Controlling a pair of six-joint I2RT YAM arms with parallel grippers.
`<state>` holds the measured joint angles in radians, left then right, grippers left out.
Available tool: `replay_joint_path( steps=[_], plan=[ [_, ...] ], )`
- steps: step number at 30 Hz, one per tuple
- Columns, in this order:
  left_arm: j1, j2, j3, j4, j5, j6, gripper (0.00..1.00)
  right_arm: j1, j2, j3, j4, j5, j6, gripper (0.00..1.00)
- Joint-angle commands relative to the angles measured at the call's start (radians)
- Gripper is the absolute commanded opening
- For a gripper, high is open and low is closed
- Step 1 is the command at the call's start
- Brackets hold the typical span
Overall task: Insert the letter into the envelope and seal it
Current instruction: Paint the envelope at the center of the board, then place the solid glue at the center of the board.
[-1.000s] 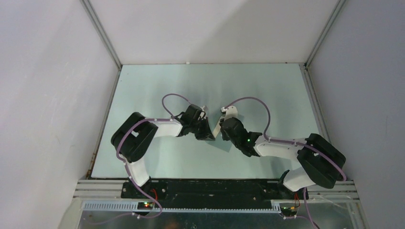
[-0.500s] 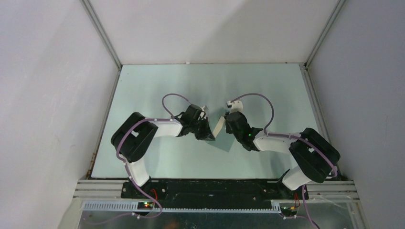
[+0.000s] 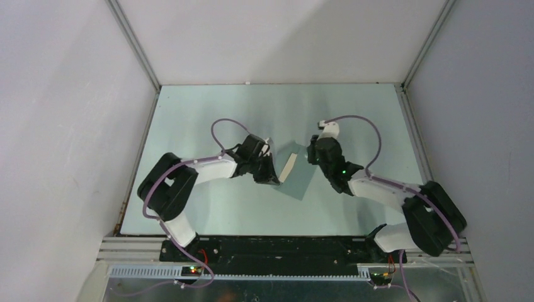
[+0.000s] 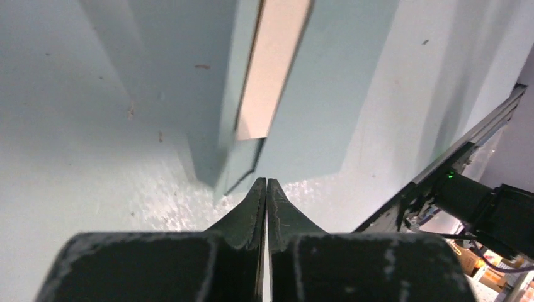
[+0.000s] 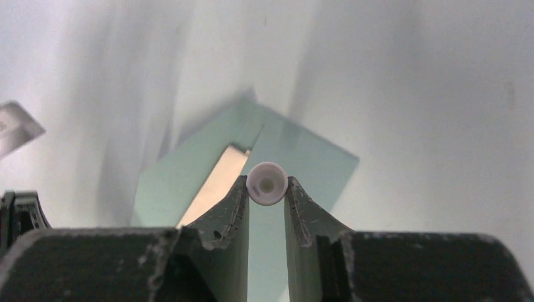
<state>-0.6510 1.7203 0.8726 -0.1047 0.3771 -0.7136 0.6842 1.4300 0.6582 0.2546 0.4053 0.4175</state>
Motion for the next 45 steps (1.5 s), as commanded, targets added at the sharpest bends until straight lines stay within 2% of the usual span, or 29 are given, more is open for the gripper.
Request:
replay_joint_path(
  steps=[1, 5, 9, 12, 14, 18, 34, 40, 45],
  plan=[
    [0.005, -0.104, 0.125, -0.124, -0.006, 0.071, 0.08, -0.069, -0.126, 0.030, -0.099, -0.017, 0.088, 0.00],
    [0.014, -0.180, 0.174, -0.161, -0.003, 0.064, 0.11, -0.102, -0.191, 0.020, -0.262, -0.015, 0.163, 0.00],
    [0.123, -0.210, 0.180, -0.160, -0.087, 0.032, 0.10, -0.106, -0.299, -0.021, -0.357, -0.024, 0.224, 0.00],
    [0.243, -0.150, 0.175, -0.127, -0.155, 0.006, 0.10, -0.106, -0.337, -0.032, -0.390, -0.043, 0.251, 0.00],
    [0.263, -0.076, 0.220, -0.141, -0.200, 0.026, 0.09, -0.108, -0.335, -0.030, -0.412, -0.060, 0.264, 0.00],
    [0.253, 0.055, 0.300, -0.148, -0.190, 0.043, 0.08, -0.138, -0.309, -0.028, -0.444, -0.122, 0.294, 0.00],
    [0.079, 0.187, 0.412, -0.126, -0.093, 0.097, 0.08, -0.455, -0.231, -0.068, -0.292, -0.608, 0.406, 0.00],
    [0.049, 0.206, 0.433, -0.122, -0.066, 0.101, 0.08, -0.538, -0.117, -0.072, -0.265, -0.655, 0.478, 0.00],
    [0.025, 0.219, 0.436, -0.115, -0.048, 0.093, 0.08, -0.588, -0.053, -0.117, -0.136, -0.713, 0.557, 0.00]
  ],
)
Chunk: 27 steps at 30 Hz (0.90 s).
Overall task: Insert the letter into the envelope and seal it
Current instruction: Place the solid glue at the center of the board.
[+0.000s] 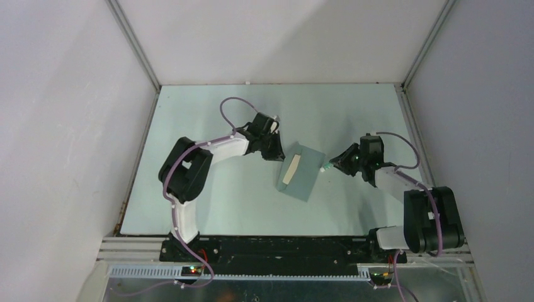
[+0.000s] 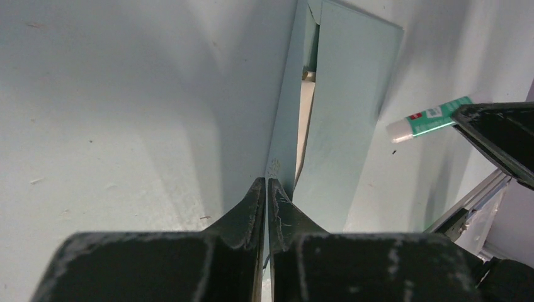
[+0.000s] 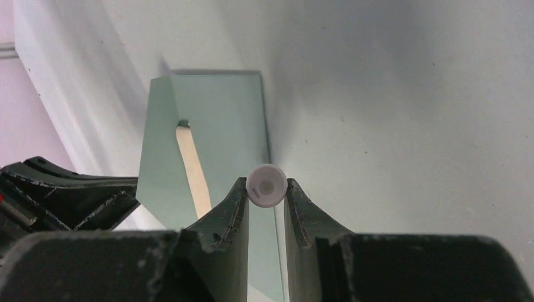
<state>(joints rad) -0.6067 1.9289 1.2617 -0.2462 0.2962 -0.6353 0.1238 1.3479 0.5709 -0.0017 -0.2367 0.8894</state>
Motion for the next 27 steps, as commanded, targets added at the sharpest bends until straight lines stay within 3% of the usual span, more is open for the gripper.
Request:
replay_joint_path(
  steps=[1, 9, 18, 27],
  plan=[
    [-0.021, 0.007, 0.046, 0.027, 0.031, 0.014, 0.08, -0.037, 0.030, -0.040, 0.158, -0.081, 0.094, 0.00],
    [-0.029, -0.014, 0.028, 0.030, 0.027, 0.012, 0.08, -0.163, 0.073, -0.015, 0.219, -0.108, 0.118, 0.00],
    [-0.028, -0.013, 0.026, 0.021, 0.021, 0.016, 0.08, -0.354, 0.201, -0.020, 0.242, -0.265, 0.098, 0.00],
    [-0.030, -0.021, 0.027, 0.016, 0.015, 0.017, 0.09, -0.406, 0.272, -0.017, 0.156, -0.283, 0.088, 0.00]
  ],
)
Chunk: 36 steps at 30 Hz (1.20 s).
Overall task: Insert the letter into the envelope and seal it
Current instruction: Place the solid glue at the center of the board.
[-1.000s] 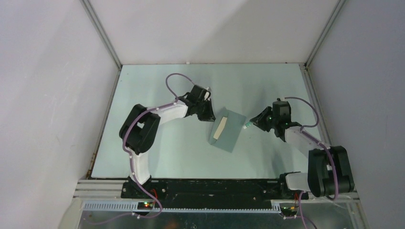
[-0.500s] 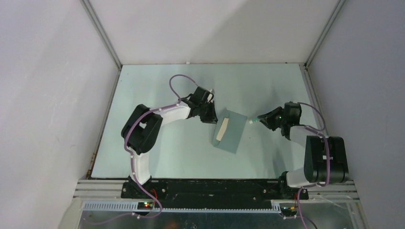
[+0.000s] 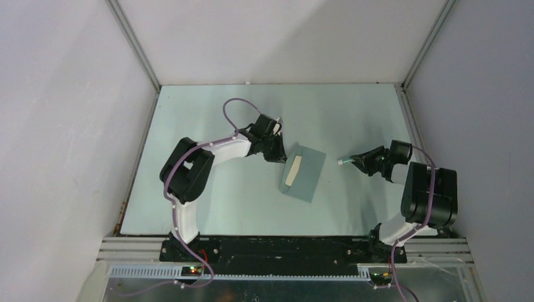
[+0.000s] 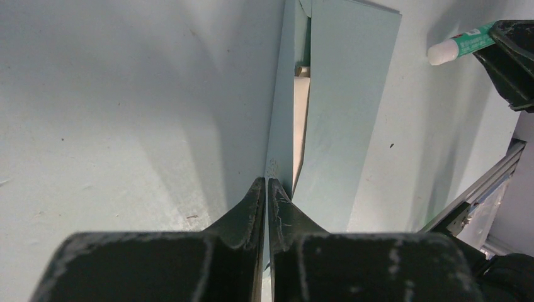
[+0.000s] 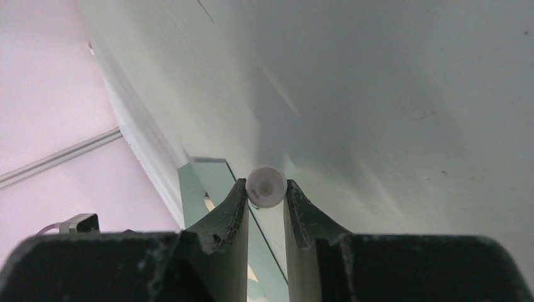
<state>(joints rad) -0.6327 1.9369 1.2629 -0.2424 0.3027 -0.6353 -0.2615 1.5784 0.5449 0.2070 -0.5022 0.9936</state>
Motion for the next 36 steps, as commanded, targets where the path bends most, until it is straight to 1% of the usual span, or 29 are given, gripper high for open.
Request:
replay_joint_path(
  steps=[1, 7, 12, 14, 15, 16, 17, 19, 22, 23, 27, 29, 36],
  plan=[
    [-0.004, -0.030, 0.025, 0.011, 0.009, 0.017, 0.09, -0.025, 0.048, 0.009, -0.062, -0.021, -0.015, 0.00],
    [-0.003, -0.035, 0.020, 0.012, 0.005, 0.016, 0.09, -0.041, 0.054, 0.010, -0.107, -0.054, -0.046, 0.00],
    [-0.004, -0.044, 0.017, 0.009, 0.004, 0.020, 0.09, -0.021, 0.089, 0.105, -0.259, -0.062, -0.135, 0.00],
    [-0.004, -0.048, 0.014, 0.007, 0.003, 0.024, 0.09, -0.018, 0.113, 0.133, -0.299, -0.065, -0.154, 0.06],
    [-0.003, -0.048, 0.012, 0.006, 0.002, 0.025, 0.09, -0.016, 0.122, 0.138, -0.308, -0.064, -0.159, 0.15],
    [-0.003, -0.049, 0.011, 0.006, 0.003, 0.025, 0.09, -0.016, 0.126, 0.147, -0.319, -0.063, -0.161, 0.18],
    [-0.004, -0.051, 0.008, 0.008, 0.003, 0.026, 0.09, -0.013, 0.129, 0.151, -0.323, -0.059, -0.162, 0.25],
    [-0.004, -0.054, 0.003, 0.009, 0.002, 0.026, 0.09, -0.009, 0.130, 0.159, -0.332, -0.052, -0.162, 0.31],
    [-0.003, -0.059, -0.003, 0.010, 0.002, 0.026, 0.09, -0.004, 0.128, 0.162, -0.337, -0.042, -0.167, 0.37],
    [-0.003, -0.060, -0.004, 0.011, 0.002, 0.027, 0.09, -0.001, 0.128, 0.163, -0.339, -0.038, -0.166, 0.40],
    [-0.003, -0.059, -0.007, 0.011, 0.004, 0.030, 0.09, 0.003, 0.124, 0.167, -0.351, -0.034, -0.173, 0.48],
    [-0.002, -0.058, -0.005, 0.010, 0.003, 0.032, 0.09, 0.008, 0.114, 0.167, -0.358, -0.027, -0.179, 0.49],
    [-0.002, -0.055, -0.006, 0.014, 0.006, 0.032, 0.09, 0.055, 0.044, 0.185, -0.366, 0.028, -0.209, 0.50]
  ],
)
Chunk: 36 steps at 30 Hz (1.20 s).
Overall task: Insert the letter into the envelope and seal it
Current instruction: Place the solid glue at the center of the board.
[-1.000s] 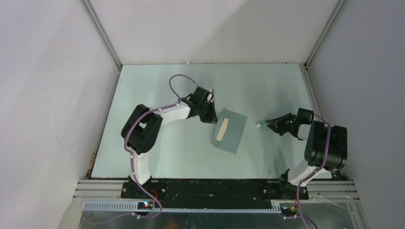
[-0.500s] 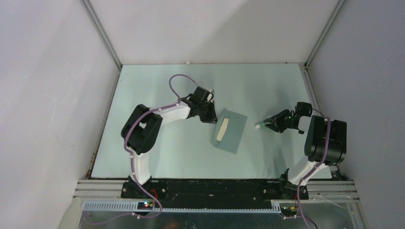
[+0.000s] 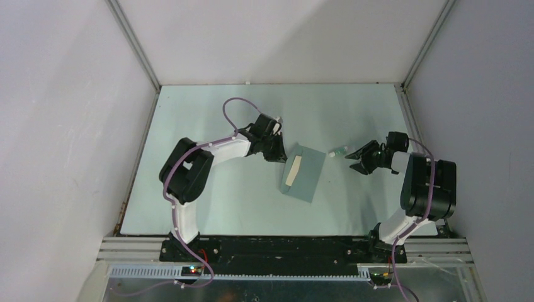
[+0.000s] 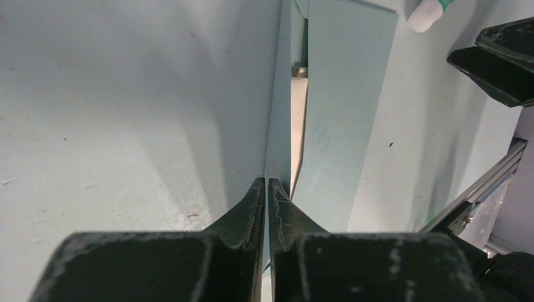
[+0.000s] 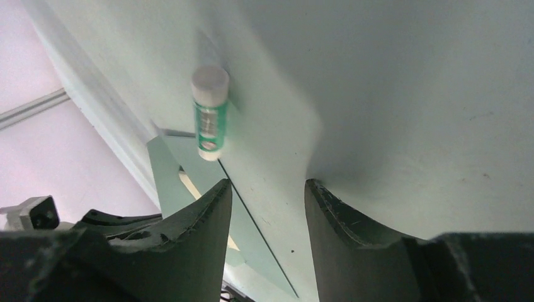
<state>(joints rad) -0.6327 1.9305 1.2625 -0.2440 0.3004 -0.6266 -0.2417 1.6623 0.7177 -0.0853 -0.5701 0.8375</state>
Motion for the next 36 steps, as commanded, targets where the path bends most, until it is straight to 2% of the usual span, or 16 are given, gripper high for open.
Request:
replay_joint_path(
  steps=[1, 6, 10, 16, 19, 22, 24, 27, 29, 36],
  plan=[
    [-0.002, -0.049, -0.005, 0.017, 0.009, 0.023, 0.09, 0.045, -0.046, 0.021, -0.079, 0.104, -0.064, 0.49],
    [-0.001, -0.051, -0.009, 0.017, 0.009, 0.024, 0.09, 0.170, -0.109, 0.110, -0.087, 0.242, -0.094, 0.50],
    [-0.001, -0.055, -0.011, 0.010, 0.007, 0.029, 0.09, 0.270, -0.035, 0.280, -0.115, 0.348, -0.110, 0.50],
    [-0.001, -0.066, -0.025, 0.013, 0.006, 0.029, 0.09, 0.345, 0.207, 0.560, -0.103, 0.370, -0.072, 0.50],
    [0.000, -0.063, -0.027, 0.011, 0.009, 0.029, 0.09, 0.386, 0.407, 0.821, -0.228, 0.404, -0.072, 0.50],
    [0.002, -0.065, -0.032, 0.013, 0.011, 0.030, 0.09, 0.407, 0.578, 1.011, -0.318, 0.398, -0.071, 0.50],
    [0.003, -0.062, -0.034, 0.014, 0.012, 0.032, 0.09, 0.423, 0.662, 1.181, -0.385, 0.408, -0.085, 0.51],
    [0.006, -0.059, -0.034, 0.012, 0.018, 0.033, 0.09, 0.433, 0.746, 1.311, -0.514, 0.413, -0.103, 0.51],
    [0.005, -0.062, -0.035, 0.014, 0.017, 0.033, 0.09, 0.436, 0.763, 1.324, -0.538, 0.417, -0.109, 0.51],
    [0.007, -0.053, -0.036, 0.024, 0.027, 0.030, 0.09, 0.429, 0.692, 1.190, -0.507, 0.448, -0.123, 0.52]
  ],
)
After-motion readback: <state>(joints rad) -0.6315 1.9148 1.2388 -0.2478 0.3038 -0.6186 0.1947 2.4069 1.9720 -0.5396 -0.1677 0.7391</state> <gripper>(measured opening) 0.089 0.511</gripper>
